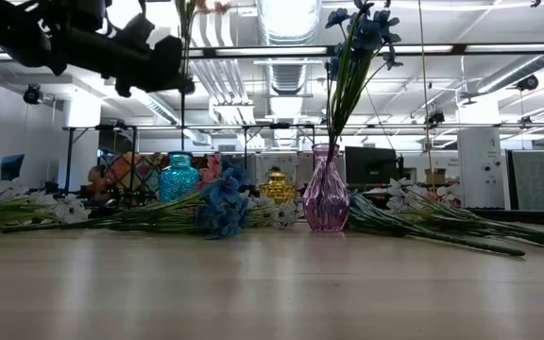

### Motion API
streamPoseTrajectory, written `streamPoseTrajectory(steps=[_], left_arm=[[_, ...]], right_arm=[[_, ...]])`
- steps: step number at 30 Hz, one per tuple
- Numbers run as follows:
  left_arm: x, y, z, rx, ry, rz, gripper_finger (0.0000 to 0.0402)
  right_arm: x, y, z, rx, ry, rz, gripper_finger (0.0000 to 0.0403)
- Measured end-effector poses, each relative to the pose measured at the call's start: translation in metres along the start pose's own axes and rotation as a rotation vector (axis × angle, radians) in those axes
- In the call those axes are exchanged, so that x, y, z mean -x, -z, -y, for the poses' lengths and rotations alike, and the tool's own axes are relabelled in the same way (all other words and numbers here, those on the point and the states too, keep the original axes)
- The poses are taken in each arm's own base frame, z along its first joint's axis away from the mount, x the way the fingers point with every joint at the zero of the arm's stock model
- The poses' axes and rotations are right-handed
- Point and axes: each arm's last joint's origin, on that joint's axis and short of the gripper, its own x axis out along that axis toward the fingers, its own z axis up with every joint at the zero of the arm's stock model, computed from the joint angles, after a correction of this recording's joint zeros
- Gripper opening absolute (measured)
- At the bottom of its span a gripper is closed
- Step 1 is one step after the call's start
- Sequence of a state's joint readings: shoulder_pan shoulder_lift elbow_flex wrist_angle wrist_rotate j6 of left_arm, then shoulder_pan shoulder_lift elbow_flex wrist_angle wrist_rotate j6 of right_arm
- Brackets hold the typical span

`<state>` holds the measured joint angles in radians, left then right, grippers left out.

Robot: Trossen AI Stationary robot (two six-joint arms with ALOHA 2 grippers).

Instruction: Sort flowers into vase by color

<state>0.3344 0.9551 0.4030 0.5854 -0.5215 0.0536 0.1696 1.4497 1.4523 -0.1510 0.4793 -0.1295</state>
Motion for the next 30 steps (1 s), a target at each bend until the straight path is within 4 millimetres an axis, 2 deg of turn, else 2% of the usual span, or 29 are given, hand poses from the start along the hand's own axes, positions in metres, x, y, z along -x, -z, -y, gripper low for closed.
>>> streamPoseTrajectory(steps=[12,17,30], left_arm=[[-0.007,0.013,0.002,-0.019,-0.046,-0.061,0.0000],[-0.008,0.015,0.003,0.041,-0.048,-0.073,0.0002],[-0.006,0.023,0.003,0.024,-0.033,-0.154,0.0069]], right_arm=[[0.000,0.000,0.000,0.001,0.000,-0.002,0.0264],[0.000,0.000,0.000,0.002,0.000,-0.003,0.0268],[0.000,0.003,0.000,0.009,-0.004,-0.029,0.0272]])
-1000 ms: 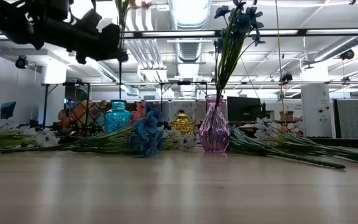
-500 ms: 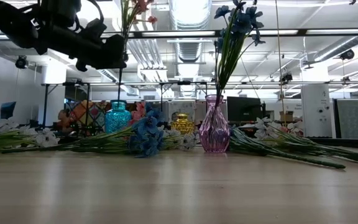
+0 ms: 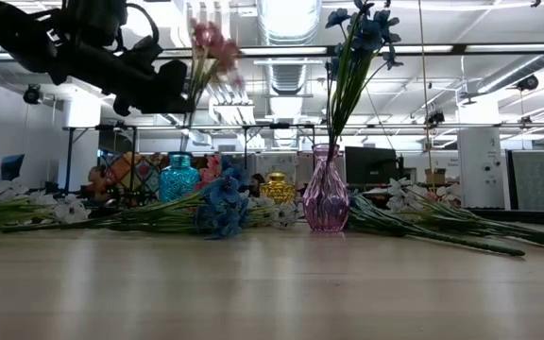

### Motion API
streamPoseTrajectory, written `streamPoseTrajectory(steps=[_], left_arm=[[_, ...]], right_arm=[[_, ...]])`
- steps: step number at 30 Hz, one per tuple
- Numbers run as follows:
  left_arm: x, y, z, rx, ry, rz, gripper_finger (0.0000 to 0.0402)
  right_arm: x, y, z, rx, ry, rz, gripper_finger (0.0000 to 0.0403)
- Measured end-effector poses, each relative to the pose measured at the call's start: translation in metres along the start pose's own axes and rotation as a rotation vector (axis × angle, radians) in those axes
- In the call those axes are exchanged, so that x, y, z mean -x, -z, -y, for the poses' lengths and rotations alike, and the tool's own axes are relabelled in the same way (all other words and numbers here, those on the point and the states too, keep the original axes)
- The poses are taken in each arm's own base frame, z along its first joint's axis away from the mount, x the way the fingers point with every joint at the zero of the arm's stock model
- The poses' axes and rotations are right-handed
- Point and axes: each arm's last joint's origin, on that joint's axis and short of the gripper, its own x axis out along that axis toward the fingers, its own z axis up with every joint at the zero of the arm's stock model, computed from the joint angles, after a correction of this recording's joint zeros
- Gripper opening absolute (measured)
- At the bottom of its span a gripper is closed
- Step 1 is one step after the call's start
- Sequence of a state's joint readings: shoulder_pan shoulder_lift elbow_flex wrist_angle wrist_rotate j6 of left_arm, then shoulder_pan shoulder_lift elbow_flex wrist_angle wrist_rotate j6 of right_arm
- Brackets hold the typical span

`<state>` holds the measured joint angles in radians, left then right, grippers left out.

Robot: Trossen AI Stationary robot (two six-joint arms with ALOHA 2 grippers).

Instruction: Sort flowers into vase by color

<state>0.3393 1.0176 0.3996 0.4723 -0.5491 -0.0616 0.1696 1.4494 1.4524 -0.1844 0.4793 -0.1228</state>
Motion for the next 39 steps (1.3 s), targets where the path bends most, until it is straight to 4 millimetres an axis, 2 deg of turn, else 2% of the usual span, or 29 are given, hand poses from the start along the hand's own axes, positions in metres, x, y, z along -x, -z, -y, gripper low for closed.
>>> streamPoseTrajectory(steps=[8,15,22,29,39], left_arm=[[0.005,0.001,0.002,-0.018,0.023,-0.026,0.0101],[0.025,0.001,-0.002,-0.057,0.060,-0.094,0.0118],[0.044,-0.005,-0.012,-0.004,0.069,-0.117,0.0119],[0.056,-0.012,-0.014,0.006,0.119,-0.139,0.0119],[0.078,-0.027,0.002,-0.001,0.318,-0.211,0.0119]], right_arm=[[0.000,0.000,0.000,0.001,0.000,-0.003,0.0276],[0.003,0.003,0.001,-0.022,-0.004,-0.044,0.0277],[0.009,0.001,0.005,-0.034,-0.001,-0.046,0.0274],[0.024,-0.006,0.013,-0.076,0.008,-0.022,0.0274],[0.055,-0.011,0.029,-0.238,0.009,-0.052,0.0274]])
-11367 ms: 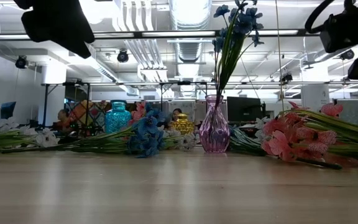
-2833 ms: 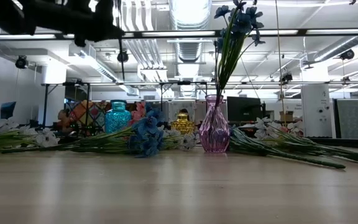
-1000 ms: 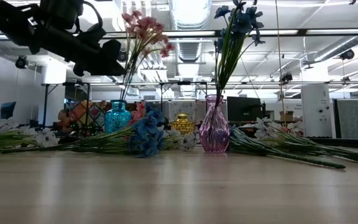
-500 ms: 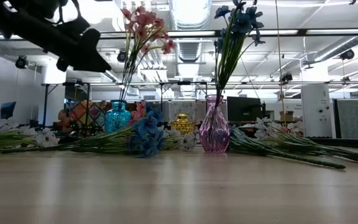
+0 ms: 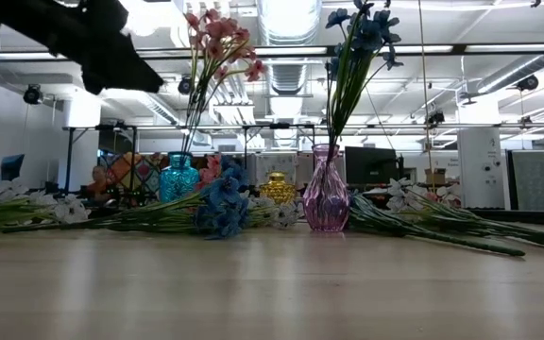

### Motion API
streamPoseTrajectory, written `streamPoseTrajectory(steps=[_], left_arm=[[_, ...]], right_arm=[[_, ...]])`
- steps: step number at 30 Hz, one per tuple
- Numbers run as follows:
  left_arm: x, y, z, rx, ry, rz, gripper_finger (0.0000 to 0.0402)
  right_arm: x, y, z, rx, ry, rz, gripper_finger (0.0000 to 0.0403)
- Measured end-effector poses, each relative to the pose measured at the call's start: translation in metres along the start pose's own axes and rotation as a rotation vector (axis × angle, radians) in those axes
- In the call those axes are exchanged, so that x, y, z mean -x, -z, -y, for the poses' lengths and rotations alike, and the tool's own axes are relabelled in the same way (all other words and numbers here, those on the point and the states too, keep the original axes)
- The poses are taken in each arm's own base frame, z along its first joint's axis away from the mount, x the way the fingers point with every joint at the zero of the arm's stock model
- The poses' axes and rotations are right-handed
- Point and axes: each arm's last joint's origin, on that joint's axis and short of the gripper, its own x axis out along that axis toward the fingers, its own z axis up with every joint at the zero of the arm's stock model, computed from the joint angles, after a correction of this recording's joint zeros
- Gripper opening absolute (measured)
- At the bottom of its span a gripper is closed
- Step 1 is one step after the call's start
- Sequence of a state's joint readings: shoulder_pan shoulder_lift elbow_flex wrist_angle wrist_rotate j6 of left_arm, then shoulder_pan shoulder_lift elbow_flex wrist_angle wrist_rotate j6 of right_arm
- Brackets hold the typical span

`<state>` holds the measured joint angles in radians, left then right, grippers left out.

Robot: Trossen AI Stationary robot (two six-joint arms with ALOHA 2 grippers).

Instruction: Sort flowers into vase by color

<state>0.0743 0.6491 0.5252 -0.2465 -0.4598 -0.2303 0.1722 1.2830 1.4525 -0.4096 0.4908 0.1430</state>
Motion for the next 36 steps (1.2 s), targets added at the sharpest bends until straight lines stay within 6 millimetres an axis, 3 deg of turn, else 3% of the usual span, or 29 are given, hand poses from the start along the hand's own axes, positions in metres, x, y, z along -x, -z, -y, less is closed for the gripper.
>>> streamPoseTrajectory(steps=[8,19,28,36], left_arm=[[0.021,-0.011,0.018,-0.013,0.130,-0.075,0.0119],[0.047,-0.027,0.039,-0.026,0.314,-0.088,0.0119],[0.052,-0.011,0.061,0.003,0.409,-0.173,0.0119],[0.059,0.013,0.089,-0.031,0.456,-0.260,0.0119]], right_arm=[[0.042,0.008,0.012,-0.168,0.105,-0.103,0.0273],[0.067,0.032,0.003,-0.362,0.115,-0.303,0.0245],[0.073,0.065,-0.028,-0.519,0.079,-0.662,0.0235],[0.064,0.108,-0.071,-0.400,0.225,-0.866,0.0237]])
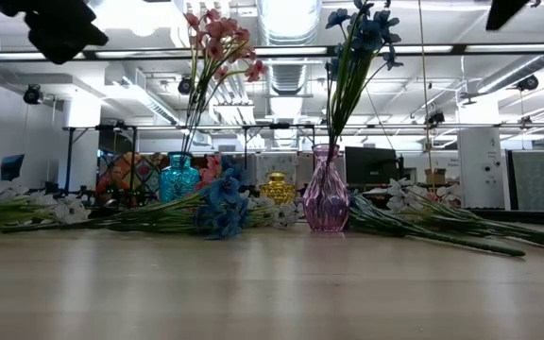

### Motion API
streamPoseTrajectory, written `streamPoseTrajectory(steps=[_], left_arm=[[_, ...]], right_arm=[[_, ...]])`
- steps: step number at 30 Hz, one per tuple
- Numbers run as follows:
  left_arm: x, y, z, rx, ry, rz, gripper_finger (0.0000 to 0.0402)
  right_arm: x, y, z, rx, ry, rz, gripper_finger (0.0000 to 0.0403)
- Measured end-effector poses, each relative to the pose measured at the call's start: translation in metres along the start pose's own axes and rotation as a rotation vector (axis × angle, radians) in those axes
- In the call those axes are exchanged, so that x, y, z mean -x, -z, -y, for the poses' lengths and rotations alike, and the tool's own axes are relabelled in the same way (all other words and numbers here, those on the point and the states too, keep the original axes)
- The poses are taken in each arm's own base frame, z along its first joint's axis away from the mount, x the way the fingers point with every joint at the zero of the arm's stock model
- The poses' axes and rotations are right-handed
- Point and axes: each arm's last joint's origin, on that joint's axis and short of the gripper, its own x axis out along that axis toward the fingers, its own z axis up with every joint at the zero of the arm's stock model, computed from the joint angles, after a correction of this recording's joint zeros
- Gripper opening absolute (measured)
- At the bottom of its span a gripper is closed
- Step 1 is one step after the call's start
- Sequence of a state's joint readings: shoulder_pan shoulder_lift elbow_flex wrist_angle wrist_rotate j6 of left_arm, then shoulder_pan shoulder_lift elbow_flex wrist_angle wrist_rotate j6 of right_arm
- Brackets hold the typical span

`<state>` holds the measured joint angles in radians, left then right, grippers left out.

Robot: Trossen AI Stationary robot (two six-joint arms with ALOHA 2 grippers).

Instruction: Sort flowers into vase by color

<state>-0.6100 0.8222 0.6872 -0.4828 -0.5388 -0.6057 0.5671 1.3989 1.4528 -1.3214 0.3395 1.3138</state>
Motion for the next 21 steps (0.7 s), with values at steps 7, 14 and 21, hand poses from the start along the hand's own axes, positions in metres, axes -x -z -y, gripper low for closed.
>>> streamPoseTrajectory(steps=[7,14,21], left_arm=[[-0.004,0.021,0.027,-0.056,0.001,-0.020,0.0119],[-0.010,0.033,0.042,-0.112,0.005,-0.044,0.0119],[-0.017,0.036,0.044,-0.135,-0.078,0.000,0.0119]], right_arm=[[-0.037,0.010,-0.021,0.049,0.135,-0.035,0.0237],[-0.050,0.014,-0.013,0.023,0.210,0.006,0.0237],[-0.075,0.025,0.007,-0.060,0.243,0.010,0.0237]])
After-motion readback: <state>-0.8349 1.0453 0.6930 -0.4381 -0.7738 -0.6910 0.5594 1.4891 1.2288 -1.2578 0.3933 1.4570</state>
